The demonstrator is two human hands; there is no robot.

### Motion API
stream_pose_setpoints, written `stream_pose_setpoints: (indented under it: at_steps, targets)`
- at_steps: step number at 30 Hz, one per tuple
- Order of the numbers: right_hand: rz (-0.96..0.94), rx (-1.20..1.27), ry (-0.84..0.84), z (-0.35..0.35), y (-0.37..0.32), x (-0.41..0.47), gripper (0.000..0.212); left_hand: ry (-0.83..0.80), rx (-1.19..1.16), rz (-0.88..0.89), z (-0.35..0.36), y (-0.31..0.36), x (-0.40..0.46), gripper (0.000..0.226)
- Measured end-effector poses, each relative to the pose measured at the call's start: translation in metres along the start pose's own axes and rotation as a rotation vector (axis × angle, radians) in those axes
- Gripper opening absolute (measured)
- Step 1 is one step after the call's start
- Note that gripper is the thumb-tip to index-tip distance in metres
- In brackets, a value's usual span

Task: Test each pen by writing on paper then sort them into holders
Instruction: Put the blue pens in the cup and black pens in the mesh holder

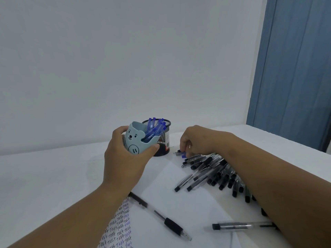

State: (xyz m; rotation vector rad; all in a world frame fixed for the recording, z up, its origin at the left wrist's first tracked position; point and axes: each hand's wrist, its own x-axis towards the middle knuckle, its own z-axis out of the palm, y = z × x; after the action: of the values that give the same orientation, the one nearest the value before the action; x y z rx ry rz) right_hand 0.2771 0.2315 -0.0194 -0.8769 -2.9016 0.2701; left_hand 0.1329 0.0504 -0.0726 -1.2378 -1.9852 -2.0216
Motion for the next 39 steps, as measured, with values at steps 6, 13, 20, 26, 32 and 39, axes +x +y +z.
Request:
stream_pose_setpoints:
  at_steps: [6, 13, 20, 26, 32, 39]
  targets:
    - [-0.070, -0.041, -0.012, 0.006, -0.001, 0.008, 0.021, -0.002, 0.007, 0.013, 0.000, -0.001, 0.000, 0.071]
    - [-0.120, 0.321, 0.374, -0.010, -0.005, 0.006, 0.023, -0.013, -0.005, 0.016, 0.000, 0.000, 0.000, 0.071]
    - [-0.338, 1.208, 0.980, -0.041, -0.020, -0.009, 0.024, -0.049, 0.035, 0.065, 0.001, -0.001, 0.000, 0.068]
    - [-0.392, 1.537, 1.113, -0.055, -0.044, -0.025, 0.009, -0.084, 0.046, 0.124, 0.002, 0.001, -0.001, 0.066]
    - [-0.325, 1.258, 0.756, -0.015, -0.063, -0.016, 0.031, -0.080, 0.068, 0.145, 0.001, 0.002, -0.001, 0.072]
    - [-0.319, 0.648, 0.556, 0.002, -0.054, -0.013, 0.026, -0.010, 0.057, 0.110, -0.001, 0.003, 0.001, 0.074]
